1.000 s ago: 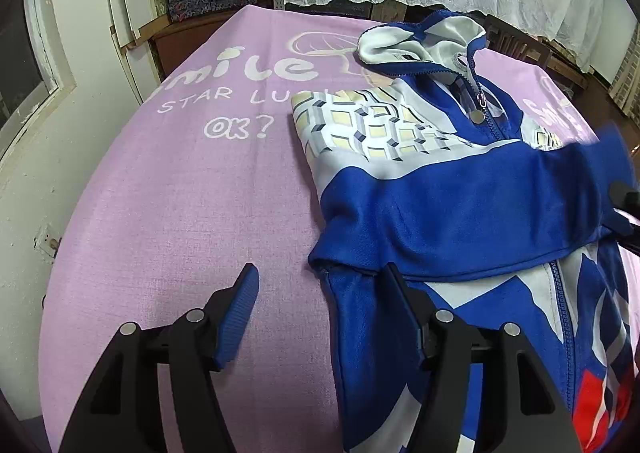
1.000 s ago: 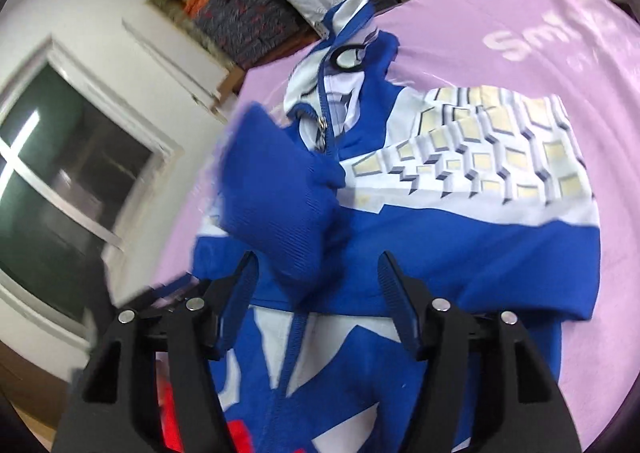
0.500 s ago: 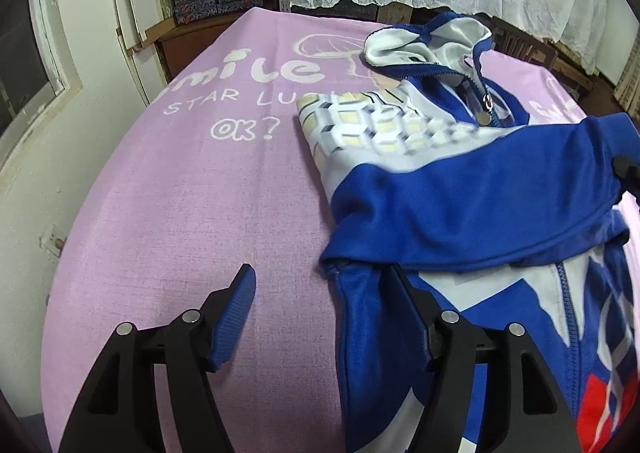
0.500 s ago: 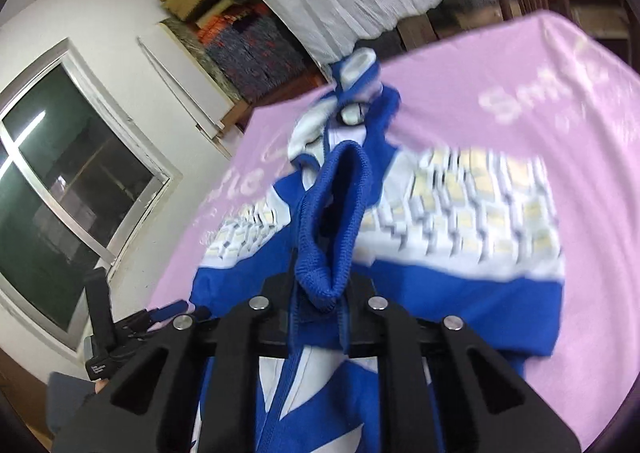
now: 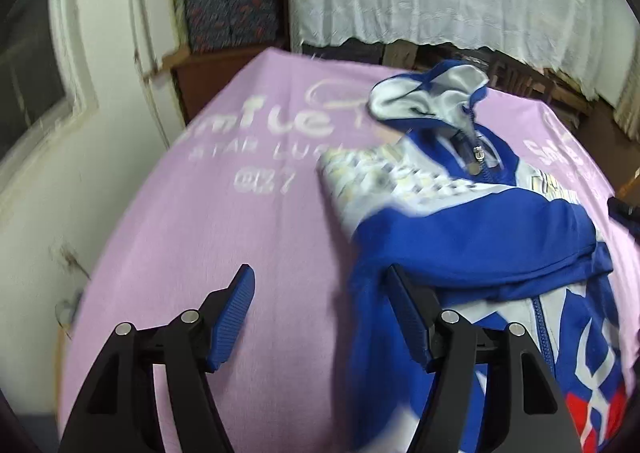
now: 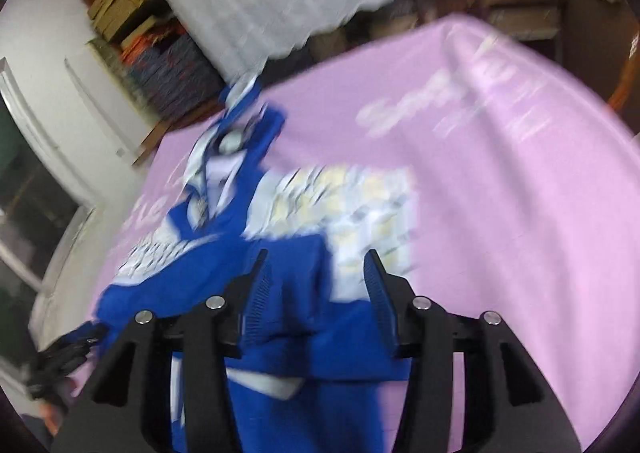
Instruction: Fold large clothes
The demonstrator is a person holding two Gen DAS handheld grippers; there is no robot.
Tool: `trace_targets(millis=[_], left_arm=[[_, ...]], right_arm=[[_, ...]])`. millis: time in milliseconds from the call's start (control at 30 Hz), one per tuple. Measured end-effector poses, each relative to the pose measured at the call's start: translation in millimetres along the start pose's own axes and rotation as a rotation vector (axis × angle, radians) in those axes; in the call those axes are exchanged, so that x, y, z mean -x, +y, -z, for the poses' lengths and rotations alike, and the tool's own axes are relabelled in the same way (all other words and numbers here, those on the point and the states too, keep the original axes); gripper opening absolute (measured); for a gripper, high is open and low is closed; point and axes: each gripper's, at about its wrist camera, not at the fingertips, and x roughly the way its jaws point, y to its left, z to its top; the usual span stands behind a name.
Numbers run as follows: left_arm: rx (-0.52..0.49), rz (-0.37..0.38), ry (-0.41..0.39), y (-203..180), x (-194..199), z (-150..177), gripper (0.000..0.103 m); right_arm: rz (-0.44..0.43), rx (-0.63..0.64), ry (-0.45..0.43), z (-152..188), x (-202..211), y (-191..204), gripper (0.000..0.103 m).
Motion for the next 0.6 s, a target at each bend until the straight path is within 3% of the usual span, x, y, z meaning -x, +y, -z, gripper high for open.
trace_targets(millis=[67, 167, 300, 433, 567, 600], left_arm=[[-0.088, -0.037, 0.006, -19, 2, -2, 0.068], [-0.13, -0.071, 0.012, -27, 1, 2, 0.068], [-0.106, 0.011, -0.023, -32, 11, -9, 0.068], [-0.146, 0.104, -0.029, -64, 0, -33, 0.068], [-0.159, 0.095, 0.113, -82, -57, -36, 0.069], [-0.14, 0.092, 0.154, -78, -74, -33, 0.074]], right_arm=[[-0.05, 0.032, 0.01, -5, 2, 7, 0.026], [-0.072, 0.11, 0.035, -2, -5, 27, 0.024], [-0.091, 0.156, 0.088, 11, -26, 42, 0.024], [-0.125, 0.164, 0.115, 13, -34, 51, 0.024], [-0.091, 0.157, 0.16, 18, -46, 45, 0.024], [-0.079, 0.149, 0.186, 20, -50, 40, 0.022]])
